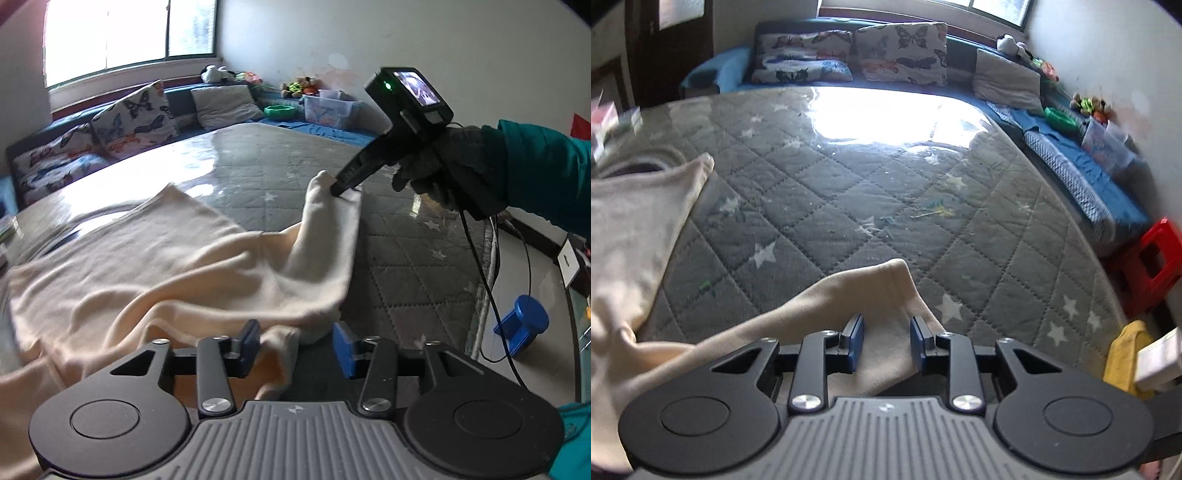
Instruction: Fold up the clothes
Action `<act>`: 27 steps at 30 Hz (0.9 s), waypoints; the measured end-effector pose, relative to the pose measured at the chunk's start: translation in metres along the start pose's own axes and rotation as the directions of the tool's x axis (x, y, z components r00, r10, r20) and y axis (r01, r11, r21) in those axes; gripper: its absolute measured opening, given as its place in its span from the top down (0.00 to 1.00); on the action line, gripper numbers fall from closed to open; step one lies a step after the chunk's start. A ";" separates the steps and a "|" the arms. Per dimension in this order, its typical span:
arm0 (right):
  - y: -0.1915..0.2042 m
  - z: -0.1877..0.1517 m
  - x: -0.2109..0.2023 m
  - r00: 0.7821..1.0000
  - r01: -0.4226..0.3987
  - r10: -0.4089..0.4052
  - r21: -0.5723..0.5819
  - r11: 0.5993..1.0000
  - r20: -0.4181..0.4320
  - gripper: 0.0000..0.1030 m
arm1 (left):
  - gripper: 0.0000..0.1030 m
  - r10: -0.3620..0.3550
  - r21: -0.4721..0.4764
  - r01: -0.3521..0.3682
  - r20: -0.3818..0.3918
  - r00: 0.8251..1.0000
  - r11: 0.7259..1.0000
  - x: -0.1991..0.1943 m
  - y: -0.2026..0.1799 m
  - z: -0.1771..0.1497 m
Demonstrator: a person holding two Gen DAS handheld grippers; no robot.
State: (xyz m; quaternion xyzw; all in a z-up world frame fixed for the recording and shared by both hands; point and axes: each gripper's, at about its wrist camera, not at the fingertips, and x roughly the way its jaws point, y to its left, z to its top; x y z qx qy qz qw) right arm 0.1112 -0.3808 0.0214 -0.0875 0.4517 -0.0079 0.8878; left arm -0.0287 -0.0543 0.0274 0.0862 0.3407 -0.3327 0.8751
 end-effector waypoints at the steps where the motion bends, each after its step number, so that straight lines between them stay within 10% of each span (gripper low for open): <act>1: 0.001 0.001 0.000 1.000 0.008 -0.008 -0.014 1.000 -0.002 0.74 | 0.50 0.015 -0.010 -0.015 0.000 1.000 1.000 -0.004 0.002 -0.002; 15: 0.009 0.004 -0.023 0.995 -0.072 0.073 -0.019 0.997 0.066 0.74 | 0.44 0.242 -0.147 -0.236 0.019 0.970 0.961 -0.051 0.049 -0.023; 27: 0.071 -0.014 -0.053 0.959 -0.248 0.272 -0.243 0.938 0.073 0.67 | 0.49 0.468 -0.385 -0.448 -0.046 0.883 0.807 -0.077 0.118 -0.049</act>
